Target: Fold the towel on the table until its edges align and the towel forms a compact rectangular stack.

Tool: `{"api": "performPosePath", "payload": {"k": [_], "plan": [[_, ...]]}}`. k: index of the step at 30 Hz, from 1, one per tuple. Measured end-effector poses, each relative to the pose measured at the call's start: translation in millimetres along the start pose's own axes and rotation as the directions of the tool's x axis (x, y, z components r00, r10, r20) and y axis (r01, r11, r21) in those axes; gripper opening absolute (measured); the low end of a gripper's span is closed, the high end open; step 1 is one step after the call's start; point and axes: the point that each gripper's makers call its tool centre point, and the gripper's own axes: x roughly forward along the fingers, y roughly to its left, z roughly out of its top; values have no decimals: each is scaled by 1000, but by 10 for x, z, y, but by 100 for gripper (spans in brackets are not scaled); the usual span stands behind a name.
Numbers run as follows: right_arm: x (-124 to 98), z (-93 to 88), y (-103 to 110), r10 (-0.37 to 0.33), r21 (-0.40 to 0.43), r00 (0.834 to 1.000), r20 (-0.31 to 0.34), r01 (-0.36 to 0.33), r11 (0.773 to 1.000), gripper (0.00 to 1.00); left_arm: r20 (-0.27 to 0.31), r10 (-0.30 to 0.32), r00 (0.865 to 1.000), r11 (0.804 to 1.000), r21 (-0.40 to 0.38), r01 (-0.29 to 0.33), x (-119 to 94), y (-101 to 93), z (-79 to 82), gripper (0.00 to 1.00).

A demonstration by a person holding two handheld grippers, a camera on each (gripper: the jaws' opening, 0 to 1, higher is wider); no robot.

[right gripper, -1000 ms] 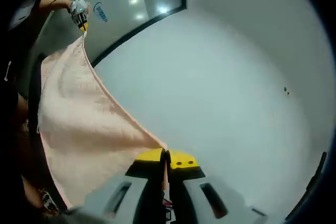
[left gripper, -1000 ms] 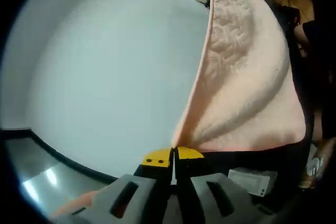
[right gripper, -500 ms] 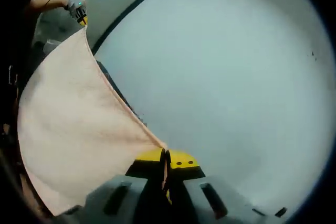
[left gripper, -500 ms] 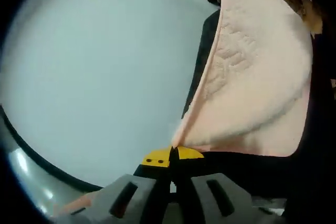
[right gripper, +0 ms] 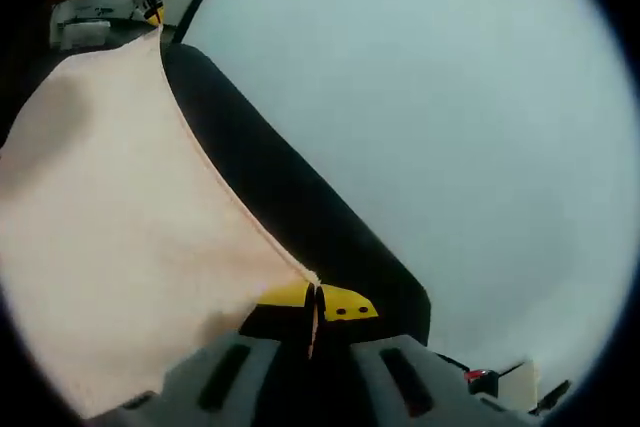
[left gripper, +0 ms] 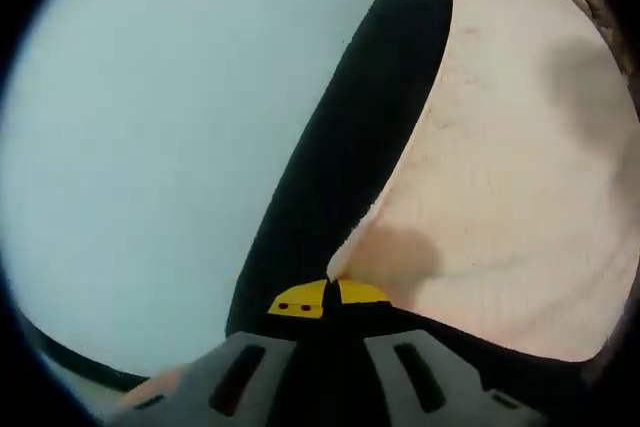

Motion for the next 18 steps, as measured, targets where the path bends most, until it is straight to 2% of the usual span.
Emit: {"api": "performPosePath", "payload": {"k": [3,5,6,8,9,10,11,12,13,14,15,16,17,18], "plan": [[172,-131,-3,4,-37,999,-45,-6,999,0,-7,-8,1000,1000,-29,8,229,28,-61,0],[188,-125,-33,-7,-14,998,-57,6,1000,0,-8,-13,1000,999,-44,13,344,32,-56,0],[268,-136,-93,-15,-1,998,-67,15,1000,0,-14,-14,1000,998,-55,13,403,28,-64,0],[348,-188,-110,-37,-24,995,-90,35,999,0,-19,-19,1000,998,-68,18,393,-82,-78,0],[392,-238,-77,-31,-25,993,-110,28,999,0,-10,-31,999,998,-59,30,475,-133,-35,0],[397,-262,-1,-17,1,992,-126,17,1000,1,-13,-32,999,997,-64,31,510,-155,-37,0],[434,-305,71,-10,16,990,-140,12,1000,1,-23,-55,998,994,-101,52,664,-162,-96,0],[506,-391,60,-5,48,987,-158,13,999,4,-38,-68,997,992,-111,64,715,-204,-148,1],[528,-424,105,7,81,986,-166,6,997,12,-45,-66,997,995,-72,63,712,-261,-213,10],[546,-429,144,17,111,986,-166,2,994,22,-48,-64,997,998,-2,64,705,-276,-273,23],[544,-436,169,25,133,986,-163,-4,991,30,-49,-49,998,999,8,49,692,-242,-334,33],[505,-419,180,32,133,988,-150,-12,991,32,-7,-12,1000,998,-60,11,647,-147,-337,32],[448,-432,167,24,130,989,-149,-4,992,32,-59,12,998,995,-99,-17,599,-48,-490,30],[427,-444,108,8,126,990,-138,10,992,32,-106,62,992,992,-101,-73,537,96,-660,29]]}}
